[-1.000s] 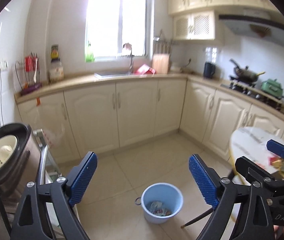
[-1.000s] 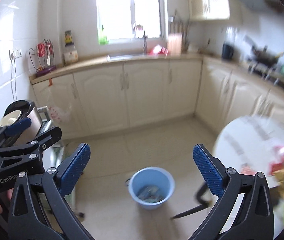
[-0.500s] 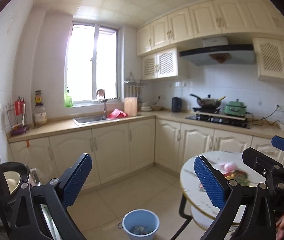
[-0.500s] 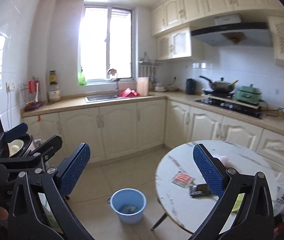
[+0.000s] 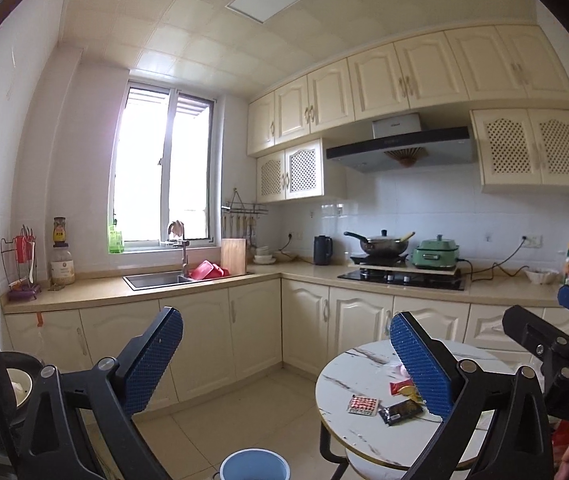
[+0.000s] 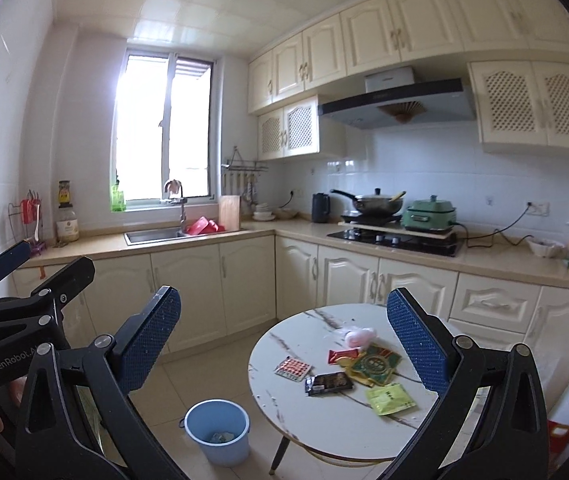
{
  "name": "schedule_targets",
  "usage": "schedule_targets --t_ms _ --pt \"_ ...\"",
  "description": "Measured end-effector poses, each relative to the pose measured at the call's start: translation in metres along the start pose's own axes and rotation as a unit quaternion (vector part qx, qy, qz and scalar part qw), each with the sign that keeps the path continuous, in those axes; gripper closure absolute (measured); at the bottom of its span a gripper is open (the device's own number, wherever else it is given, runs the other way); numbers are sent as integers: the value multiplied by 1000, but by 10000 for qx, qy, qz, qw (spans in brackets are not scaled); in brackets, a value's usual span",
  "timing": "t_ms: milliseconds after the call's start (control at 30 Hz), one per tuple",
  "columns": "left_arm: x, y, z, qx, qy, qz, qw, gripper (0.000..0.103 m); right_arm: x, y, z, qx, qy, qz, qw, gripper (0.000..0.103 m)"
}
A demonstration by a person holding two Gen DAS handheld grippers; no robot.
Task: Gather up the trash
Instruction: 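Raise both tools from the bucket and move them back to the table, then grasp the black snack packet with the left gripper while the right gripper grasps the green packet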
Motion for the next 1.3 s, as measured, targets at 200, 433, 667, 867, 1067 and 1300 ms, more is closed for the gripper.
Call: schedule_targets --t_ms 200,433,667,867,1067,1300 --pt "0 21 -3 8 78 -26 10000 1 -2 -6 9 58 32 45 10000 0" --pt "-6 53 -8 -11 86 -93 9999 1 5 1 15 113 71 -53 9999 0" --pt "-10 125 13 83 111 -507 9986 1 29 20 41 366 169 -349 9986 0" --pt "23 190 39 170 211 -1288 9913 1 97 66 96 737 479 -1236 9884 0" --pt "62 258 78 440 387 -2174 9743 1 178 109 131 824 767 -2213 9687 0" --pt "83 329 104 501 583 -2819 9564 1 264 163 149 536 830 -3260 9402 0"
Point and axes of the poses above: each gripper's, at about its wrist camera, not at the fingertips, and y roughly the way its jaws point, z to its right, x to its underside, the point moved 8 cm from there along y, roughly the way its jaws point, and after that the axes turned 10 degrees about -y, right-handed, at the moved point
